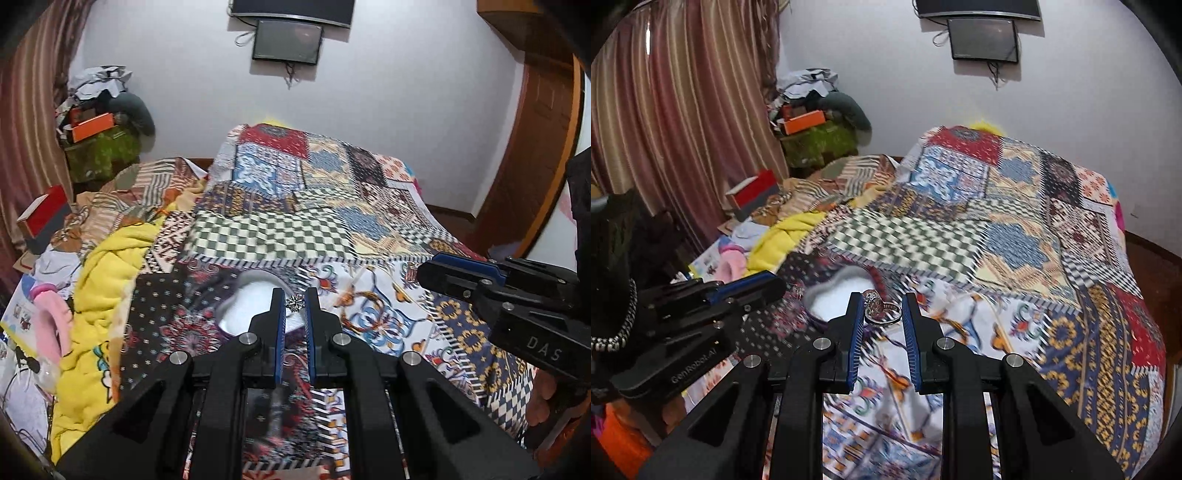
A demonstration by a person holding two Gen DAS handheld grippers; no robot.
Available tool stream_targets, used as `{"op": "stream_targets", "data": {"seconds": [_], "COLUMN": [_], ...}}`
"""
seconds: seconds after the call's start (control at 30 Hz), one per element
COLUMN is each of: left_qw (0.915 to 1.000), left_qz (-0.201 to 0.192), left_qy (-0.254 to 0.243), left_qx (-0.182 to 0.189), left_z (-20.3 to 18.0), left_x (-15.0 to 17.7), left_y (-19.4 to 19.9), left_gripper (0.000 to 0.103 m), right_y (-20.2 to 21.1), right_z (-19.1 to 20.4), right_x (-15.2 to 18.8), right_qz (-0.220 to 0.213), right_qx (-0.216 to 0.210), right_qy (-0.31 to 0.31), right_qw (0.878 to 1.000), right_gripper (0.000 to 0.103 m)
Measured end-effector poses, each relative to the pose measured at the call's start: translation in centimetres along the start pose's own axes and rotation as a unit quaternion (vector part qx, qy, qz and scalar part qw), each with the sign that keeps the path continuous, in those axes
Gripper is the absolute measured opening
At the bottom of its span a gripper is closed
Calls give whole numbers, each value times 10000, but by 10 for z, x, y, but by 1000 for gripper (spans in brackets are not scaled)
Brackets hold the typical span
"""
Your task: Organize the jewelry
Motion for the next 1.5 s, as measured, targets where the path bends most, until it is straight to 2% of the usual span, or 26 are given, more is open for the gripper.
{"op": "stream_targets", "data": {"seconds": [0.3, 0.57, 0.73, 1.1, 1.5], "left_qw": [9995, 9989, 9986, 9967, 9954], "left_qz": [-127, -98, 36, 589, 736], "left_qy": [236, 387, 490, 562, 615], "left_qx": [-188, -249, -196, -71, -58], "left_z": [31, 52, 58, 61, 63], "left_x": [-12, -18, -13, 13, 15], "left_y": [-4, -18, -35, -78, -93], "left_gripper": [8, 8, 8, 8, 8], "right_y": [-22, -54, -75, -114, -123], "right_z": [18, 31, 35, 29, 29], "right_x": [-19, -22, -14, 10, 15], "right_qz": [-92, 119, 359, 926, 1033], "right_qx": [-225, -307, -392, -706, -711], "right_qy": [27, 195, 223, 5, 67], "right_qw": [9997, 9993, 9983, 9932, 9921], "right_gripper": [19, 19, 19, 19, 19]}}
Point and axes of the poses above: each gripper's, at about its wrist camera, not at the fingertips, and y roughly against the way its jaws point, z to its left, x to its underside, the point moved 7 cm from there along -y, roughly the way its jaws point, and after that the axes turned 9 degrees about y, right-handed, at the moved point
